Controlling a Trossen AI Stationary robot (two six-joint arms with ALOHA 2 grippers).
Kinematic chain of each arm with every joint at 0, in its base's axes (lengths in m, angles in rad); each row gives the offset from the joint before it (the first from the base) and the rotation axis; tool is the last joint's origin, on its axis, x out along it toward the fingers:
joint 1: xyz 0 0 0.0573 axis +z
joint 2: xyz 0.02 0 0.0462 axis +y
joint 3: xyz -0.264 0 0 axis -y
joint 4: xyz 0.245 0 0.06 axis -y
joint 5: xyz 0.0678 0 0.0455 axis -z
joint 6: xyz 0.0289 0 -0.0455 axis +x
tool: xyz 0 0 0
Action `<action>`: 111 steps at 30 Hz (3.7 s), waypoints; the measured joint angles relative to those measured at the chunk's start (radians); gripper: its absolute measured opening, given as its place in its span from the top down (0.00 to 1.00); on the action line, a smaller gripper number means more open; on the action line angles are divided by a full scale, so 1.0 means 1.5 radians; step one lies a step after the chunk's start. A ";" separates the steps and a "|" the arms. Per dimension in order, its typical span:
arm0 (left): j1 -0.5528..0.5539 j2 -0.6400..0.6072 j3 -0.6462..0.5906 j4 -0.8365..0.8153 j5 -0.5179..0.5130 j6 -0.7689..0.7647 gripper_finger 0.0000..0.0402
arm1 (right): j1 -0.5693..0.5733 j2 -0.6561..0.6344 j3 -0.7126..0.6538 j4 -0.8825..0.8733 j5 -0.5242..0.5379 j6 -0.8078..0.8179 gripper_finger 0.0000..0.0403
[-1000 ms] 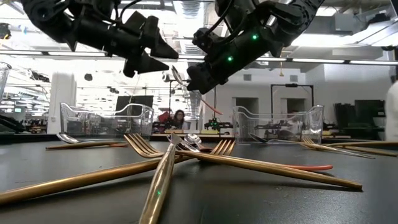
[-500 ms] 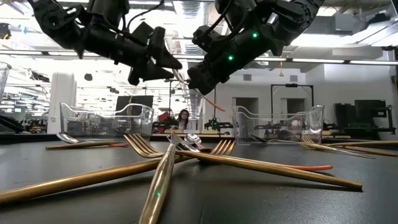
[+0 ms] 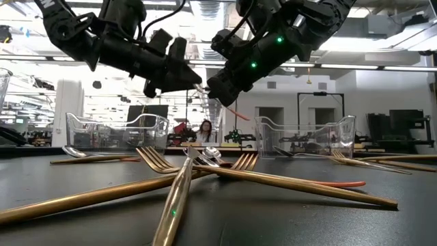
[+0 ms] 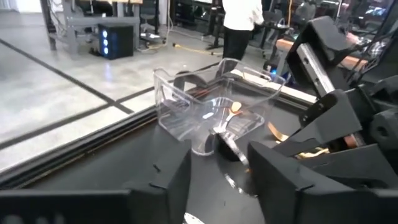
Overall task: Sort silverware by color (type)
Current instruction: Put the silver and orange spoon into the top left transparent bin
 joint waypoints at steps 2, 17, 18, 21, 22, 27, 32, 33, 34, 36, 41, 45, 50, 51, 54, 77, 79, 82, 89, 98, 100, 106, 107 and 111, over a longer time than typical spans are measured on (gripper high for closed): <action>0.001 -0.001 0.000 0.001 0.000 0.013 0.74 | 0.000 0.000 0.000 0.000 0.000 0.000 0.99; 0.012 -0.003 0.000 -0.033 0.028 0.044 1.00 | 0.003 0.000 0.000 -0.001 0.049 0.000 0.85; 0.012 -0.008 0.000 -0.045 0.021 0.044 1.00 | 0.005 0.000 0.000 -0.003 0.070 0.000 0.84; 0.013 -0.025 0.000 -0.093 0.004 0.044 1.00 | 0.010 -0.006 0.000 -0.037 0.101 0.017 0.82; 0.013 -0.033 0.000 -0.116 -0.005 0.042 1.00 | 0.011 -0.006 0.000 -0.047 0.099 0.039 0.81; 0.013 -0.058 0.000 -0.202 -0.021 0.020 0.98 | -0.032 -0.003 0.000 -0.119 -0.120 0.176 0.78; 0.013 -0.064 0.000 -0.224 -0.027 0.004 0.87 | -0.127 0.019 0.008 -0.125 -0.338 0.277 0.72; 0.013 -0.064 0.000 -0.228 -0.029 0.003 0.84 | -0.144 0.027 0.016 -0.126 -0.363 0.283 0.70; 0.013 -0.064 0.000 -0.230 -0.033 -0.001 0.81 | -0.157 0.034 0.028 -0.130 -0.384 0.285 0.67; 0.013 -0.064 0.000 -0.237 -0.046 -0.015 0.77 | -0.173 0.046 0.051 -0.172 -0.403 0.280 0.62; 0.015 -0.064 0.000 -0.279 -0.079 -0.030 0.71 | -0.154 0.120 0.166 -0.285 -0.418 0.227 0.55; 0.016 -0.064 0.000 -0.314 -0.087 -0.049 0.70 | -0.136 0.185 0.251 -0.353 -0.422 0.210 0.55; 0.012 -0.075 0.000 -0.376 -0.087 -0.074 0.70 | -0.138 0.241 0.309 -0.403 -0.419 0.210 0.59; 0.012 -0.077 0.000 -0.382 -0.089 -0.078 0.70 | -0.140 0.248 0.318 -0.409 -0.418 0.210 0.60; 0.011 -0.085 0.000 -0.413 -0.095 -0.090 0.70 | -0.141 0.250 0.325 -0.425 -0.418 0.210 0.62; 0.008 -0.090 0.000 -0.427 -0.106 -0.102 0.71 | -0.176 0.238 0.320 -0.485 -0.439 0.208 0.65; 0.008 -0.090 0.000 -0.427 -0.106 -0.102 0.71 | -0.176 0.238 0.320 -0.494 -0.445 0.210 0.67; 0.008 -0.090 0.000 -0.426 -0.106 -0.103 0.71 | -0.170 0.236 0.320 -0.495 -0.439 0.210 0.70; 0.008 -0.090 0.000 -0.427 -0.092 -0.105 0.71 | -0.165 0.198 0.316 -0.488 -0.444 0.210 0.72; 0.008 -0.090 0.000 -0.444 -0.090 -0.112 0.71 | -0.118 0.204 0.317 -0.478 -0.492 0.208 0.72; 0.008 -0.090 0.000 -0.445 -0.089 -0.115 0.71 | -0.106 0.214 0.316 -0.475 -0.492 0.205 0.72; 0.008 -0.090 0.000 -0.456 -0.087 -0.118 0.71 | -0.089 0.221 0.317 -0.483 -0.485 0.203 0.72; 0.008 -0.090 0.000 -0.456 -0.087 -0.119 0.71 | -0.088 0.221 0.317 -0.488 -0.479 0.203 0.72; 0.008 -0.090 0.000 -0.455 -0.084 -0.126 0.71 | -0.093 0.221 0.318 -0.515 -0.462 0.205 0.79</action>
